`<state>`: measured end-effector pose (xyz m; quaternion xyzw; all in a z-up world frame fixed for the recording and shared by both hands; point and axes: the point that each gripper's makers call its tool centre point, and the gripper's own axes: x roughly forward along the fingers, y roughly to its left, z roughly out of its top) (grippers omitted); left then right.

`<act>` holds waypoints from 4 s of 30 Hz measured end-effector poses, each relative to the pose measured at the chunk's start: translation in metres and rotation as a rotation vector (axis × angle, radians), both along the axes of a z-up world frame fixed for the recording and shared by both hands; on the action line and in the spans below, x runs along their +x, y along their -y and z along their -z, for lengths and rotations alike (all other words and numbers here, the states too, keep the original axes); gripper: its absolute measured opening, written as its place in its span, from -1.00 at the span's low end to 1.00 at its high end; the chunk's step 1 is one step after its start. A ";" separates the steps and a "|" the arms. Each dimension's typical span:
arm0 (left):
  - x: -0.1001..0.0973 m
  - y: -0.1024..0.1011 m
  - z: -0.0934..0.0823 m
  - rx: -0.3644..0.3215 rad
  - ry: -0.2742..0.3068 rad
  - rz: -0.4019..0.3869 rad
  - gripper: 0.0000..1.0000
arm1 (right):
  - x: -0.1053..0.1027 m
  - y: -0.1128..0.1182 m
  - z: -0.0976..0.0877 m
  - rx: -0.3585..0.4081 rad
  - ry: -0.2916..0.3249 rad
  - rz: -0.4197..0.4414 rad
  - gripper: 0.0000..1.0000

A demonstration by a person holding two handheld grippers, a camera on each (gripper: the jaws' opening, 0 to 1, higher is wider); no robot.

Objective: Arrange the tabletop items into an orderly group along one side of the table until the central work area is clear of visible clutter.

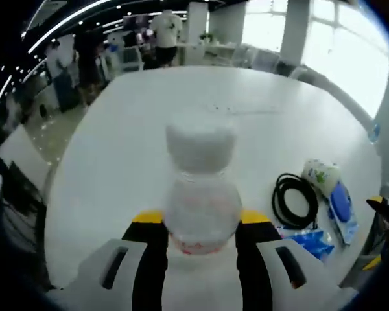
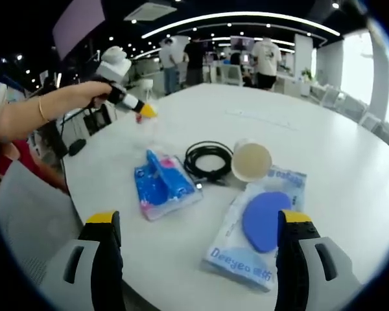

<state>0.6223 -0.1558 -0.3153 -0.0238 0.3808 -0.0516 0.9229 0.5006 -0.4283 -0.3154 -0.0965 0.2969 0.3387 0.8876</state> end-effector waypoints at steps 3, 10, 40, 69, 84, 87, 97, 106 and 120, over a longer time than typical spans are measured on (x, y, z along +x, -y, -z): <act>-0.002 0.001 0.000 0.005 0.030 -0.010 -0.26 | -0.001 0.000 0.001 -0.007 0.000 -0.004 0.99; 0.000 -0.001 0.000 -0.001 0.106 -0.079 -0.26 | -0.002 0.000 0.003 -0.014 -0.003 -0.007 0.99; 0.005 -0.005 -0.005 0.013 0.330 -0.177 -0.26 | -0.006 -0.003 0.008 -0.032 -0.015 -0.032 0.99; 0.039 -0.024 -0.033 0.068 0.471 -0.142 -0.27 | 0.000 0.002 0.011 0.007 -0.040 0.024 0.99; 0.081 -0.062 -0.029 0.054 0.476 -0.194 -0.27 | 0.003 -0.004 -0.002 0.052 0.005 0.013 0.99; 0.088 -0.068 -0.033 0.077 0.504 -0.189 -0.27 | 0.001 -0.007 0.000 0.048 0.001 0.000 0.99; 0.104 -0.081 -0.025 0.107 0.498 -0.191 -0.27 | 0.000 -0.006 0.007 0.022 -0.013 -0.010 0.99; 0.110 -0.086 -0.018 0.111 0.495 -0.192 -0.26 | 0.000 -0.002 0.013 -0.001 -0.025 0.000 0.99; 0.109 -0.083 -0.012 0.109 0.501 -0.212 -0.25 | -0.001 0.001 0.017 -0.029 -0.033 0.007 0.99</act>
